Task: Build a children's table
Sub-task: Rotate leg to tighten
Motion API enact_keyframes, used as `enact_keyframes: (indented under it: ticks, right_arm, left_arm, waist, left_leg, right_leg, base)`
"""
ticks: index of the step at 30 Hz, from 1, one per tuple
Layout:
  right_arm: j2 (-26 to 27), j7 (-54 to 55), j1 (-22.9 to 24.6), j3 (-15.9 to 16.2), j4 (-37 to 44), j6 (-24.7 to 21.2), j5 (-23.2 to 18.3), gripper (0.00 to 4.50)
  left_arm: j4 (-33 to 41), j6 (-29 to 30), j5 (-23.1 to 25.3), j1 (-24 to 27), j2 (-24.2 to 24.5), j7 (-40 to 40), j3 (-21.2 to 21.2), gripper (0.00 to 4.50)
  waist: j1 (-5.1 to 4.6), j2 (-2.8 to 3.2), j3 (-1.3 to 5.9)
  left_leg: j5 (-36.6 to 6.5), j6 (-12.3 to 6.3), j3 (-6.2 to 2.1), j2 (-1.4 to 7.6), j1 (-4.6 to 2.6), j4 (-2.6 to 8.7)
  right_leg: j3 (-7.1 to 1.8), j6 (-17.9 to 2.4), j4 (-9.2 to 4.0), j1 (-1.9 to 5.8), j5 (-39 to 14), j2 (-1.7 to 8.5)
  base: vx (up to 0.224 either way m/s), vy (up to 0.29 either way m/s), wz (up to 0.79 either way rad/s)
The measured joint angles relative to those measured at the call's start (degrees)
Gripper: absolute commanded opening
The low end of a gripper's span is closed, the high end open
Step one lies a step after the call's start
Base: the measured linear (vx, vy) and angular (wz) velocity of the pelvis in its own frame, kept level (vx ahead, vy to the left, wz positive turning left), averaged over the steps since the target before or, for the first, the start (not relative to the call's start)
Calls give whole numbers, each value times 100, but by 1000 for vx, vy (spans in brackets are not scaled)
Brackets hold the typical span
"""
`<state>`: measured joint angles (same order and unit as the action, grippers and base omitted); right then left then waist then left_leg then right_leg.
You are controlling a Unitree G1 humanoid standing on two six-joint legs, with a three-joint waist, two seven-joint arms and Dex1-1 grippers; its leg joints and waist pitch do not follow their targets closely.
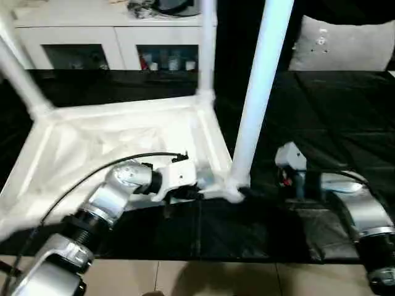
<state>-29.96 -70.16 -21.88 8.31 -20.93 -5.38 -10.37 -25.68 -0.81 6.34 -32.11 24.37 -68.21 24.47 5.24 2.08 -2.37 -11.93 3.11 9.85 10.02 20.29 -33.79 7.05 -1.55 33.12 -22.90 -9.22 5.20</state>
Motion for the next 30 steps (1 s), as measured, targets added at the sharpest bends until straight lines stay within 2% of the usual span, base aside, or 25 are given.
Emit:
enact_keyframes:
  ticks: [2, 3, 9, 10, 14, 16, 19, 20, 23, 27, 30]
  right_arm:
    - [-15, -244, 0, 122, -5, 103, 4, 442]
    - [-14, -355, 0, 158, -8, 132, 5, 415]
    - [-10, -616, -28, 329, -79, 237, 1, 389]
    - [14, -627, -46, 340, -127, 264, 0, 374]
    - [66, -724, -72, 346, -227, 338, -5, 353]
    - [72, -757, -72, 345, -241, 352, -7, 318]
    - [80, -788, -71, 346, -275, 353, -37, 304]
    - [82, -787, -71, 347, -278, 352, -42, 283]
    - [92, -793, -57, 346, -278, 347, -65, 281]
    - [135, -770, 104, 277, -131, 197, -152, 271]
    - [263, -455, 378, 172, 204, -116, -201, 270]
  left_arm:
    - [-46, -166, -3, -19, 47, -212, 19, 0]
    - [-51, -233, -20, -27, 68, -321, 43, 0]
    - [-98, -463, -106, -72, 117, -674, 160, 0]
    - [-113, -480, -113, -87, 115, -707, 176, 0]
    - [-187, -560, -113, -118, 96, -766, 177, 0]
    - [-204, -587, -113, -119, 92, -773, 176, 0]
    - [-218, -609, -114, -122, 90, -774, 176, 0]
    - [-224, -622, -113, -123, 90, -774, 176, 0]
    - [-229, -626, -121, -117, 90, -774, 172, 0]
    - [-52, -275, -296, 50, 38, -784, 67, 0]
    - [317, 453, -381, 286, -33, -634, -131, 0]
  waist:
    - [17, -1, 0]
    - [30, -1, 0]
    - [124, -2, 1]
    - [139, -2, 1]
    - [146, -3, 2]
    - [150, -4, 2]
    - [152, -4, 2]
    - [151, -4, 2]
    - [151, -4, 2]
    - [143, -1, 5]
    - [131, 4, 10]
  left_leg:
    - [-2, 3, 0, 0, -3, -6]
    - [-2, 4, 0, 0, -9, -8]
    - [-2, 4, 0, 0, -16, -9]
    - [-2, 4, 0, 0, -18, -9]
    - [-3, 4, 0, -1, -17, -11]
    - [-3, 4, 0, 0, -17, -10]
    - [-3, 4, 0, 0, -18, -10]
    - [-3, 4, 0, -1, -18, -10]
    - [-2, 4, 0, -1, -18, -10]
    - [-3, 4, 1, 0, -16, -8]
    - [-6, -1, 9, 0, -16, -7]
  right_leg:
    - [-1, 0, 0, 3, 0, 1]
    - [-2, 0, 0, 3, 1, 1]
    - [-4, -5, 4, 2, 4, 1]
    - [-4, -5, 5, 2, 4, 1]
    - [-4, -6, 4, 2, 4, 2]
    - [-4, -5, 4, 3, 3, 2]
    - [-4, -5, 5, 3, 3, 2]
    - [-4, -5, 5, 3, 3, 2]
    - [-4, -5, 5, 4, 3, 2]
    - [-5, -2, 5, 9, 1, 2]
    - [-12, -2, 6, 19, -1, 2]
  base:
    - [0, 0, 0]
    - [0, 0, 0]
    - [0, 0, 0]
    - [0, 0, 0]
    - [0, 0, 0]
    - [0, 0, 0]
    - [0, 0, 0]
    - [0, 0, 0]
    - [0, 0, 0]
    - [0, 0, 0]
    - [0, 0, 0]
